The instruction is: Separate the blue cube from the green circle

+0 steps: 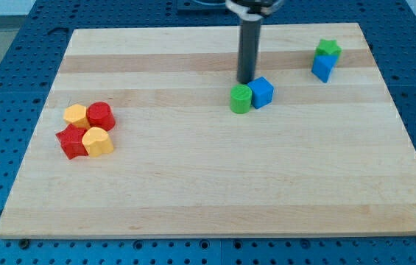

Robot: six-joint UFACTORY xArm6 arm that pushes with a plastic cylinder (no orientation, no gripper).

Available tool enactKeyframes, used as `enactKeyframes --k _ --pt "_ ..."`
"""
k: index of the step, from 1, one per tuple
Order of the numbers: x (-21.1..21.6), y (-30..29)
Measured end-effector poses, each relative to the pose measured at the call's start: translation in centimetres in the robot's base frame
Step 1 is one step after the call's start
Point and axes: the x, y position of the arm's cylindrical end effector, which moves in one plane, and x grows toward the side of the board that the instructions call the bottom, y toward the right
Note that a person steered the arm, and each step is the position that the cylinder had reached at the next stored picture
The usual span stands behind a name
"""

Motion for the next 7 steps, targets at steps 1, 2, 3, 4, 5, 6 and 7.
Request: enactKeyframes --k 1,2,3,4,5,6,7 --pt "3.4 -1.3" --pt "4.8 0.7" --pt "3.3 4.8" --pt "2.9 4.0" --pt "2.9 0.8" --pt "1.0 0.6" --pt "0.1 2.6"
